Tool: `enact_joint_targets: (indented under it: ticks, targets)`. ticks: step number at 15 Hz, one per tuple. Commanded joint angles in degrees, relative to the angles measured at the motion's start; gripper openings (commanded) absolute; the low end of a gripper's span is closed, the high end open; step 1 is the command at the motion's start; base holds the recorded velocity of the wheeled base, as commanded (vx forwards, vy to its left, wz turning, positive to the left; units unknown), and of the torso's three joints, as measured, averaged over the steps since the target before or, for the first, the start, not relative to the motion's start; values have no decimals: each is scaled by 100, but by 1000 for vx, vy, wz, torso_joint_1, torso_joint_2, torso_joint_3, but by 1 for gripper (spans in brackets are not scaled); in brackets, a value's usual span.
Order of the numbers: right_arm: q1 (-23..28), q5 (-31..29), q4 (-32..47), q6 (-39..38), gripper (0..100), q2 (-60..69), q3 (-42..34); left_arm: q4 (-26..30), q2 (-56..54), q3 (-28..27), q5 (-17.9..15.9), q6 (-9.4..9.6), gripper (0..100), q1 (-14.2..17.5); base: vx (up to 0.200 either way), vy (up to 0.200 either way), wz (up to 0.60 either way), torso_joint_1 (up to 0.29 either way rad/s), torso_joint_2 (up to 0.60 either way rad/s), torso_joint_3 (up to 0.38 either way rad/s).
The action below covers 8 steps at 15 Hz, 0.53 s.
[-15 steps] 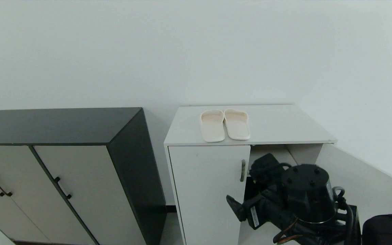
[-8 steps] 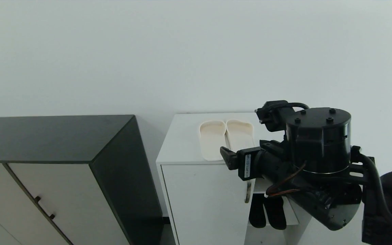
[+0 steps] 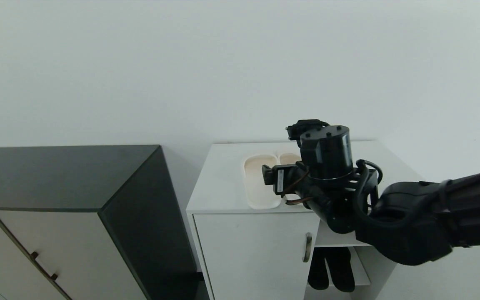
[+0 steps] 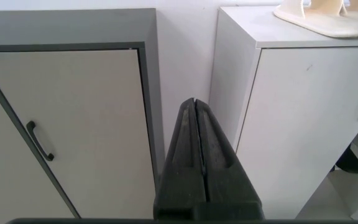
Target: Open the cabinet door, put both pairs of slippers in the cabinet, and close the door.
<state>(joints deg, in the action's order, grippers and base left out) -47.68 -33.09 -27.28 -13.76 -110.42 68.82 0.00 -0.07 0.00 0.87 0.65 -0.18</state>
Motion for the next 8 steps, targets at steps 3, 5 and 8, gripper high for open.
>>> enact_joint_targets:
  ticks: [3,5,8]
  targets:
    - [206,-40,153,23,100,-876,747,0,7,0,1,-3,0,1,0,0,0,0,0,0]
    - [268,-31,188,23,100,-1104,1037,0,7,0,-7,-3,0,1,0,0,0,0,0,0]
    - [382,-40,241,146,100,-1350,1354,0,7,0,-7,-3,0,1,0,0,0,0,0,0]
